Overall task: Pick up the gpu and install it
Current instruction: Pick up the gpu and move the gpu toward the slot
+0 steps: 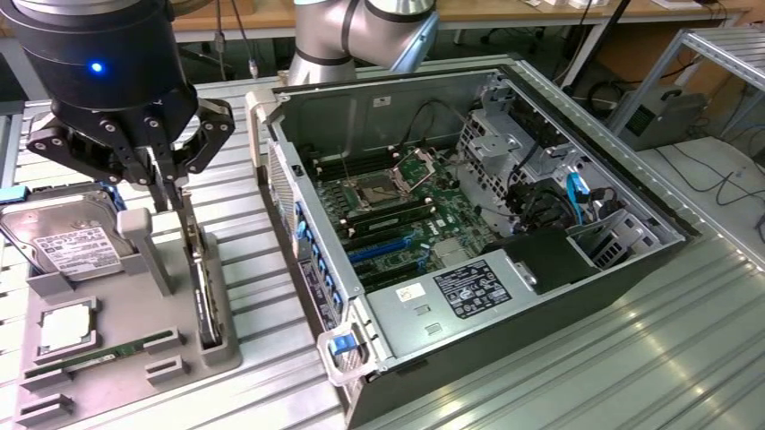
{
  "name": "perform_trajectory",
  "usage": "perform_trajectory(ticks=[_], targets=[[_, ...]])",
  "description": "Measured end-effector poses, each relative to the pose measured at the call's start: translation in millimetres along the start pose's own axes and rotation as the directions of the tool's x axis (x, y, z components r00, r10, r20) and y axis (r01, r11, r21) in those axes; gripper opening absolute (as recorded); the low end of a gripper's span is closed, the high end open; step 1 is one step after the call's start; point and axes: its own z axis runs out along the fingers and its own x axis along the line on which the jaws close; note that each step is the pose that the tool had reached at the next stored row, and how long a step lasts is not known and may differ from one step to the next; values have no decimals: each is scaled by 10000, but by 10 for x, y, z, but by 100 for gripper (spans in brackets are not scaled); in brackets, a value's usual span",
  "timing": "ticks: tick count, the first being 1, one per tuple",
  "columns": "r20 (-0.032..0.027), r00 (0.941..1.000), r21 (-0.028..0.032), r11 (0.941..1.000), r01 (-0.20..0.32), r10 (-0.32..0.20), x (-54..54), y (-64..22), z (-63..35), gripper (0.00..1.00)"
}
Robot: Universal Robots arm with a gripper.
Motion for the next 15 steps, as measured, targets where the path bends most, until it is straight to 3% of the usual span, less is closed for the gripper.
perform_trajectory(ticks=[6,8,9,15], targets=[[0,10000,0,10000,0,0,0,0,0,48],[0,10000,0,10000,-1,1,0,0,0,48],[0,10000,0,10000,0,0,0,0,0,54],[1,10000,-1,10000,0,0,0,-1,13,54]])
